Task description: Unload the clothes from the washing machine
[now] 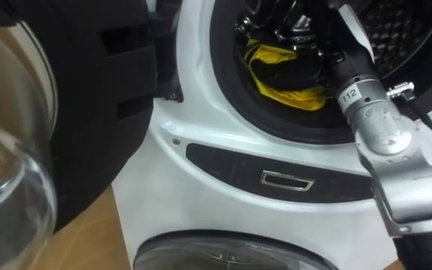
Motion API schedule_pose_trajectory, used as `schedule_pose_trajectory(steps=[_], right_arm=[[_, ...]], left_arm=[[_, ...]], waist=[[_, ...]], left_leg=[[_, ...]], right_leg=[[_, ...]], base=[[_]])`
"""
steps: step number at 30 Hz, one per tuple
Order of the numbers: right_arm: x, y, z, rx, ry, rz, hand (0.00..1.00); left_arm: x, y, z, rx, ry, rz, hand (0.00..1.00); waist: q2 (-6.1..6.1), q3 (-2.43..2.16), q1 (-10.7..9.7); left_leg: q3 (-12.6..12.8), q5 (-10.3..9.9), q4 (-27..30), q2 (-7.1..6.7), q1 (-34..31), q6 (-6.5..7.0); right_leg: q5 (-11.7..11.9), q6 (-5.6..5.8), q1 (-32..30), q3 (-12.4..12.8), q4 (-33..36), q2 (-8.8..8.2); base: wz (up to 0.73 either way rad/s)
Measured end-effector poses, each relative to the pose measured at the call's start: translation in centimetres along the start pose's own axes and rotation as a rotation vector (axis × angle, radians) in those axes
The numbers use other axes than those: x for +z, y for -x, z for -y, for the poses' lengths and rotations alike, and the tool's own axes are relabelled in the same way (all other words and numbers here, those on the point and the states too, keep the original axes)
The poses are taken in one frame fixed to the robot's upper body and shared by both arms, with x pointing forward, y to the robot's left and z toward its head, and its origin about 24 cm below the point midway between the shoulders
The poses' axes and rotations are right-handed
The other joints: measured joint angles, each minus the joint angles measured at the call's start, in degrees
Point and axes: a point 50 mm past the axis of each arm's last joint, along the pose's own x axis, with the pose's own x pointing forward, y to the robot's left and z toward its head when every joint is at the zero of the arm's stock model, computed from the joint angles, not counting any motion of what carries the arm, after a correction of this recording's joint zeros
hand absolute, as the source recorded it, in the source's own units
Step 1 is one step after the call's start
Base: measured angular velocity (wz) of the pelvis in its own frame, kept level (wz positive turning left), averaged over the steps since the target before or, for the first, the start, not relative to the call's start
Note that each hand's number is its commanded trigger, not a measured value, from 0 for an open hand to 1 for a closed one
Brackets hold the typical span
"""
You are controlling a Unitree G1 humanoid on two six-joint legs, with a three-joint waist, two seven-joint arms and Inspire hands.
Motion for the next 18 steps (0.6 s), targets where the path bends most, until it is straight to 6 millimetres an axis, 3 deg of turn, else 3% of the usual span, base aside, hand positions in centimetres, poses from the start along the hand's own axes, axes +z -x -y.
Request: schedule_pose_trajectory(steps=[9, 18], right_arm=[[0.1, 0.1, 0.1, 0.062, 0.061, -0.01, 0.0], [0.6, 0.9, -0.9, 0.204, 0.273, -0.036, 0.0]], left_arm=[[0.5, 0.0, -0.4, 0.009, 0.002, 0.018, 0.0], [0.4, -0.1, -0.7, -0.021, -0.008, 0.009, 0.0]], waist=[[-0.13, -0.15, 0.03], [-0.26, -0.24, -0.55]], left_leg=[[0.12, 0.0, 0.11, 0.01, -0.38, 0.0], [0.22, 0.0, -0.11, 0.02, 0.56, 0.0]], right_leg=[[0.0, 0.0, -0.4, -0.72, 0.07, -0.02], [0.0, 0.0, 0.41, -0.73, 0.04, -0.02]], base=[[0.0], [0.0]])
